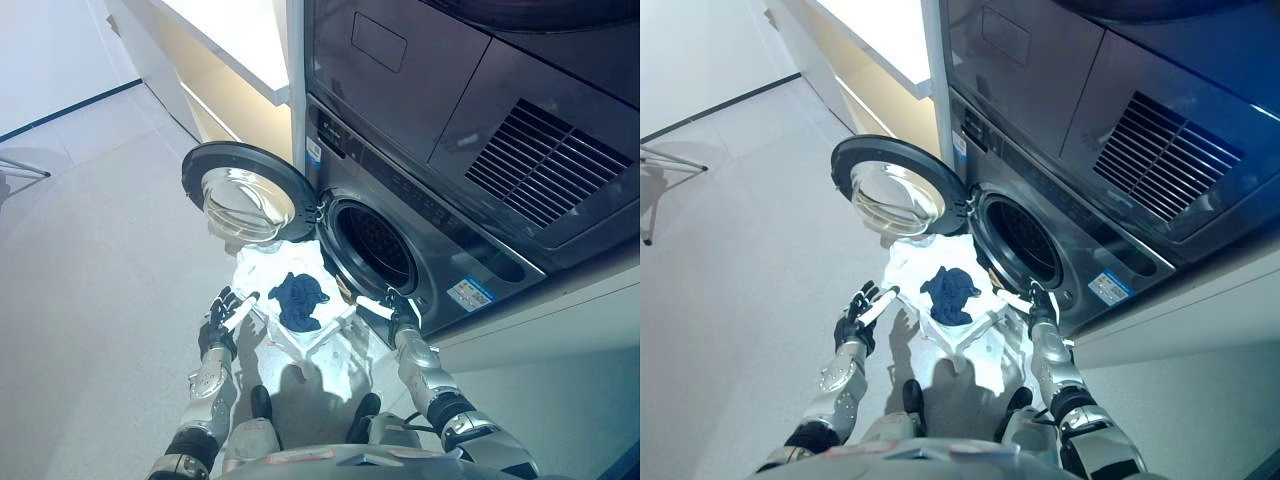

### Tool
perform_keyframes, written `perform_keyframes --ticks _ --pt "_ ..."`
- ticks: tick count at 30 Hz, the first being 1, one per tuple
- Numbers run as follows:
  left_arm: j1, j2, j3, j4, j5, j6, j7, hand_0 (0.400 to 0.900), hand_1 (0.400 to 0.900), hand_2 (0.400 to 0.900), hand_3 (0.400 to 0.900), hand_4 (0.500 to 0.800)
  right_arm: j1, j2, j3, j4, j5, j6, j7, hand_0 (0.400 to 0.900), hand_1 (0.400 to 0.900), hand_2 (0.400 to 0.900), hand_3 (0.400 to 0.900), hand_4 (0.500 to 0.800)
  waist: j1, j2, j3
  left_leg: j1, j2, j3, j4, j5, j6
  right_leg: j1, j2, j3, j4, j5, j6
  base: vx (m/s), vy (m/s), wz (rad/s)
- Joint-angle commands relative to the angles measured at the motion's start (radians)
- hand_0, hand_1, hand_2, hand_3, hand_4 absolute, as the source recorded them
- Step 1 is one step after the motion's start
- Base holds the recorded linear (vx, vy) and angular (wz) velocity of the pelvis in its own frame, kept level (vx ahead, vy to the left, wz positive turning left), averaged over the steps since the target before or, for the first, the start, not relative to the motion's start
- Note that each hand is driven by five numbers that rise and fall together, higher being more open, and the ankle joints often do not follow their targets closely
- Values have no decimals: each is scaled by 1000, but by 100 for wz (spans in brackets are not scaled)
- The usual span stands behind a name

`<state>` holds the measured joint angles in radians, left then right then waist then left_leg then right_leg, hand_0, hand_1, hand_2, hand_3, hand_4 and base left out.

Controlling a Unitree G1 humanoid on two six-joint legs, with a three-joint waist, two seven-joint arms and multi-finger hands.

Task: Put the clothes in the basket into the washing machine.

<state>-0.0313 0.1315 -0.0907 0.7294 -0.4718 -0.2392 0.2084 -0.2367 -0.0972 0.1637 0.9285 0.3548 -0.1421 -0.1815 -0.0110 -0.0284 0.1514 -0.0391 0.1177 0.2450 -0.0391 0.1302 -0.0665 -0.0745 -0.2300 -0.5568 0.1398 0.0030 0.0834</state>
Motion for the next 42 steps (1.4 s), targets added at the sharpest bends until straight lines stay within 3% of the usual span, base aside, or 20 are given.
perform_keyframes --ticks 1,23,31,35,42 --pt "-59 35 18 -25 28 -54 -12 900 900 900 900 800 -67 17 -21 -77 5 -65 10 900 900 900 900 800 -14 -44 11 48 -12 25 77 -129 -23 28 -55 -1 -93 117 138 0 0 0" --pt "-59 32 28 -16 21 -59 -8 900 900 900 900 800 -67 15 -18 -88 -5 -69 8 900 900 900 900 800 -16 -43 14 49 -12 27 76 -132 -22 26 -53 -2 -88 114 138 0 0 0" --pt "-33 35 33 -66 13 -65 -14 900 900 900 900 800 -74 -9 -5 -126 -54 -62 4 900 900 900 900 800 -8 -45 26 40 -13 24 70 -125 -24 17 -52 -4 -94 120 141 4 1 2" --pt "-17 44 24 -135 16 -77 -25 900 900 900 900 800 -120 -51 41 -156 -148 -54 8 900 900 900 900 800 16 -50 48 8 -13 6 62 -110 -25 -9 -54 -12 -95 127 143 1 -8 13" --pt "-28 99 -15 -300 9 -115 -31 900 900 900 900 800 -339 -116 153 -72 -313 -44 -31 900 900 900 900 800 113 -66 154 -126 5 -45 123 -106 -32 -125 -57 -37 -40 117 141 -51 -49 18"
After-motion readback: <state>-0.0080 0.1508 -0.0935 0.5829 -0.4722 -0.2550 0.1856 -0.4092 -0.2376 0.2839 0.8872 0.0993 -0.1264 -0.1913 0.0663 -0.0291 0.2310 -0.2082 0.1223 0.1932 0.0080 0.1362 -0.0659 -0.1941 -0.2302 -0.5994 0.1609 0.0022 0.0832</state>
